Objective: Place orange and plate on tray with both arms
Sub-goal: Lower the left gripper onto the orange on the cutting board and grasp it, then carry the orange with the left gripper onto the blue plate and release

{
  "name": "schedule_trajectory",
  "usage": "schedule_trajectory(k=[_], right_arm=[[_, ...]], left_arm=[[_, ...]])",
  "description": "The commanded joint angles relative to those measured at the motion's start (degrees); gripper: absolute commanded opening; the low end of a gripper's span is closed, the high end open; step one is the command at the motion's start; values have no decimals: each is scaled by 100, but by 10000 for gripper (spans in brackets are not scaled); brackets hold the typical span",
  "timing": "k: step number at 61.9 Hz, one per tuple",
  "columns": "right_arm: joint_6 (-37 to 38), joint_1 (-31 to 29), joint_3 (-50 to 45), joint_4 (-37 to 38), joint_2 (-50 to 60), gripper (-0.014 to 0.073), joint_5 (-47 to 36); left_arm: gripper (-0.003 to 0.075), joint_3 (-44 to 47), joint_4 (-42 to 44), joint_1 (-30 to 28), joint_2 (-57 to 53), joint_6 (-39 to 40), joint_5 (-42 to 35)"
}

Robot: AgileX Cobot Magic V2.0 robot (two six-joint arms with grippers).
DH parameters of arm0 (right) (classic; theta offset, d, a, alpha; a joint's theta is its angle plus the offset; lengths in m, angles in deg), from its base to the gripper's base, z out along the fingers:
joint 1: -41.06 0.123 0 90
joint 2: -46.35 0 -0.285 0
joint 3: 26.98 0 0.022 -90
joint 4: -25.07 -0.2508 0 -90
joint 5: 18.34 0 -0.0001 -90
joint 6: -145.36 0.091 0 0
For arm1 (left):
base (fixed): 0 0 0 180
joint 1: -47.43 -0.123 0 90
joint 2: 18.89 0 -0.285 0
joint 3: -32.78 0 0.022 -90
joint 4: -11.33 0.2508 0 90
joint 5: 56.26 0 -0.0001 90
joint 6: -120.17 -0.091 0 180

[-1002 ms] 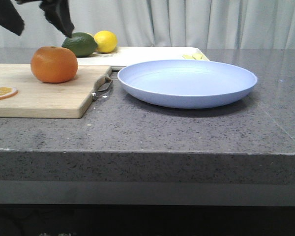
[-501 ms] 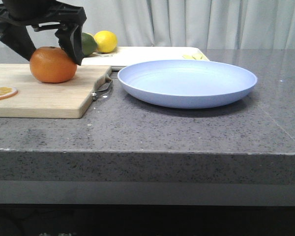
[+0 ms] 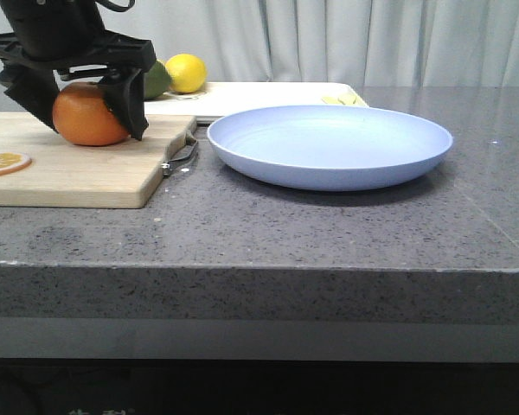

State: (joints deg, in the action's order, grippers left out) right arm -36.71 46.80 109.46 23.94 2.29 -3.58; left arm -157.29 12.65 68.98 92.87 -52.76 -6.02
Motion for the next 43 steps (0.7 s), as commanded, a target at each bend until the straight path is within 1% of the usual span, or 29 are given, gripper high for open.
schedule_trajectory(k=[1,8,12,23,29,35,43], right_arm=[[-54,-35,197,-23,-18,640,-501],[-54,-35,197,-23,-18,640,-501],[-54,-35,197,-23,-18,640,-501],[-54,-35,197,-23,-18,640,-501],[-54,-35,197,-23,-18,640,-501],[-54,-35,197,-23,-18,640,-501],[-54,-35,197,-23,-18,640,-501]], left_arm=[[424,-197,-41,49,-270,-11,-206],[328,-238,-41,49,-270,-11,-229],[307,-346,-41,49,-270,-21,-154],[304,-1014,-41,127,-270,-35,162],[304,-1317,-132,337,-270,-37,204],[304,-1481,-132,673,-256,-75,25],[304,-1481,-132,1264,-117,-75,-472]])
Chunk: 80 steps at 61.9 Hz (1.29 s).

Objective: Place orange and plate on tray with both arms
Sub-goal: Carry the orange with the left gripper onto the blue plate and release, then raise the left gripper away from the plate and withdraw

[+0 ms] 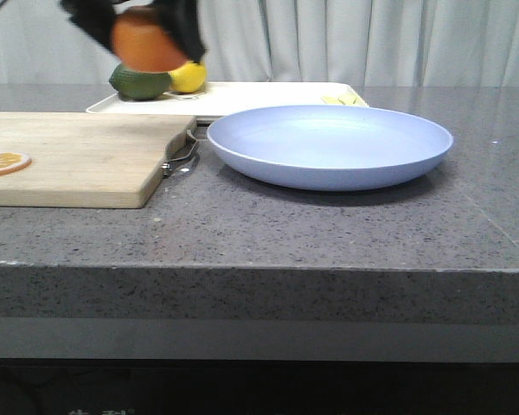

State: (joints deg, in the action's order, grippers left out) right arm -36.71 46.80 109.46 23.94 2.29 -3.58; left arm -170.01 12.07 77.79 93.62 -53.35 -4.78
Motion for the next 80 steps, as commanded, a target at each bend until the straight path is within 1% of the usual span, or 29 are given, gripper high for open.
schedule_trajectory(k=[1,11,18,27,30,38,43,46,50,55,60,72,76,80], right_arm=[[-54,-35,197,-23,-18,640,-501],[-54,-35,197,-23,-18,640,-501],[-54,-35,197,-23,-18,640,-501],[-54,-35,197,-23,-18,640,-495],[-54,-35,197,-23,-18,640,-495],[-54,-35,197,-23,-18,640,-495],[-54,-35,197,-23,-18,640,-495],[-54,-35,197,-23,-18,640,-495],[-54,-35,197,-23,-18,640,-495],[-54,-35,197,-23,-18,640,-495],[-54,-35,197,-23,-18,640,-495],[-54,-35,197,-23,-18,640,-495],[-54,-35,197,-23,-18,640,-495],[-54,-35,197,-23,-18,640,-495]], left_arm=[[304,-209,-74,444,-151,-16,-660],[304,-209,-74,1024,220,-16,-1401],[309,-209,-74,1239,479,-16,-1721],[312,-209,-74,1364,680,-16,-1844],[329,-209,-74,1367,718,-16,-1844],[457,-209,-74,1377,772,-16,-1822],[588,-209,-74,1389,772,-16,-1854],[631,-209,-74,1389,772,-16,-1854],[667,-209,-74,1389,772,-16,-1854],[670,-220,-74,1389,772,-16,-1843],[669,-360,30,1389,772,-16,-1658],[658,-1203,343,1389,772,-16,-438],[634,-1448,436,1389,772,-19,-173],[587,-1657,526,1389,772,-29,52]])
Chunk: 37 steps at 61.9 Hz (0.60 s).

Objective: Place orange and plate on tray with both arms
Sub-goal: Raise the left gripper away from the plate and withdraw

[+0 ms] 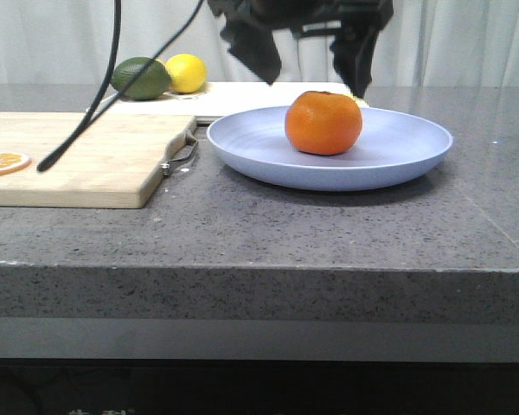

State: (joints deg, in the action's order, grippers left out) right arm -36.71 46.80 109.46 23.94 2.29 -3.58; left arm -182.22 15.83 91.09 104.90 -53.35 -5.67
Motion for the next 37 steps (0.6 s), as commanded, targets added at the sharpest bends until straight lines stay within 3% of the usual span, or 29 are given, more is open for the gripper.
schedule_trajectory(k=[1,22,37], right_arm=[[-54,-35,197,-23,-18,640,-495],[-54,-35,197,-23,-18,640,-495],[-54,-35,197,-23,-18,640,-495]], left_arm=[[564,-498,150,59,-356,-29,206],[-11,-805,155,59,-356,-29,583],[-18,-805,262,59,-447,-29,1100]])
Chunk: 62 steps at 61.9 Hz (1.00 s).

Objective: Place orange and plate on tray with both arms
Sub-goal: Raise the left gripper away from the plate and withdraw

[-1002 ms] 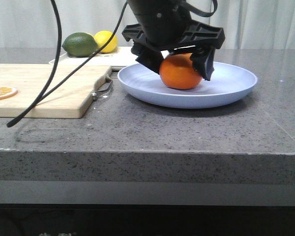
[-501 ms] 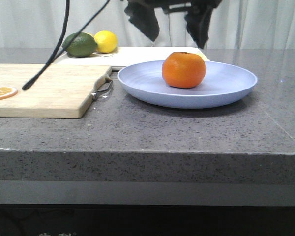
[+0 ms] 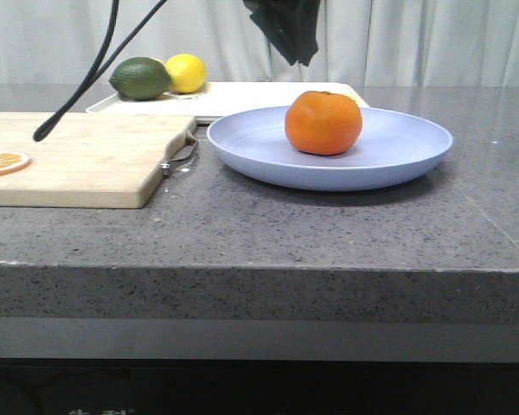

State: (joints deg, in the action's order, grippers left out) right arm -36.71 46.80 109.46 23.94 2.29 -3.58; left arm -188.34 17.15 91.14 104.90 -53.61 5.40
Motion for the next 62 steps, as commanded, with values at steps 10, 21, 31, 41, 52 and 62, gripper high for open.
schedule_trajectory(k=[10,21,31,41,52,62], right_arm=[[-54,-35,197,-23,-18,640,-495],[-54,-35,197,-23,-18,640,-495],[-54,-35,197,-23,-18,640,-470],[-54,-35,197,-23,-18,640,-470],[-54,-35,197,-23,-18,640,-470],[-54,-35,197,-23,-18,640,-470]], left_arm=[[-18,-194,446,54,-559,-3,720],[-18,-194,536,54,-654,-3,1164],[-18,-91,476,21,-886,-3,1164],[-18,369,476,-267,-1312,-3,1164],[-18,1175,447,-1003,-1918,101,1131],[-18,2174,189,-1817,-2666,104,713]])
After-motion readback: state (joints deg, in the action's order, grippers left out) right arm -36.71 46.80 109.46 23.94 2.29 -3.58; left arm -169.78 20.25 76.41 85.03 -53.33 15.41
